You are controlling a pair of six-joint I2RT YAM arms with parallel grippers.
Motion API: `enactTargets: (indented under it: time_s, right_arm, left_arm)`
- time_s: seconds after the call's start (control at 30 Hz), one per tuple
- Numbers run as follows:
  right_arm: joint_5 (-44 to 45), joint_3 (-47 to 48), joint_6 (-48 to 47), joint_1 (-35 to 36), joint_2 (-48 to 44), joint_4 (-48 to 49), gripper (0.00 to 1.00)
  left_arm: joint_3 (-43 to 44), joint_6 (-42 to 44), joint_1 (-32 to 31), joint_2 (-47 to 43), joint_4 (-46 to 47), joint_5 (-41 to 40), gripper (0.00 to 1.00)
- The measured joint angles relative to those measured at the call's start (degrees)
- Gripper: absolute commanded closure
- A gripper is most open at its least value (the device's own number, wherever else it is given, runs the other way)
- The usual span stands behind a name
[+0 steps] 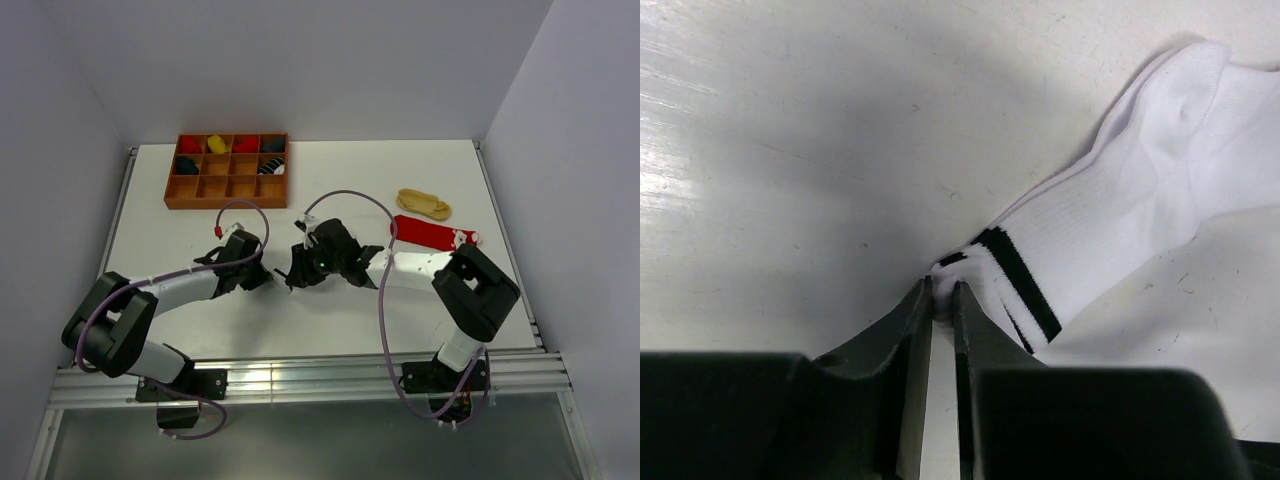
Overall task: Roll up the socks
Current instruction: Roll the sock at the center of the board.
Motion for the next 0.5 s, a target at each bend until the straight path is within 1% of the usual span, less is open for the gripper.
enactTargets:
  time_s: [0.1,0.23,0.5]
  right_arm:
    - [0.2,-0.3,-0.2,0.2,-0.1,1.2,0.67]
    - [-1.7,-0.3,0.2,0.2,0.9,3.6,0.71]
    - [-6.5,-0.2,1.1,0.3,6.7,7.1,0.75]
  left_arm:
    - [0.2,0.0,0.0,0.1,-0.3,0.0,0.83]
    - [0.8,0.0,0.0,0.4,-1.1,0.0,0.82]
    - [1.6,0.1,-0.2,0.8,-2.1,-0.3,0.82]
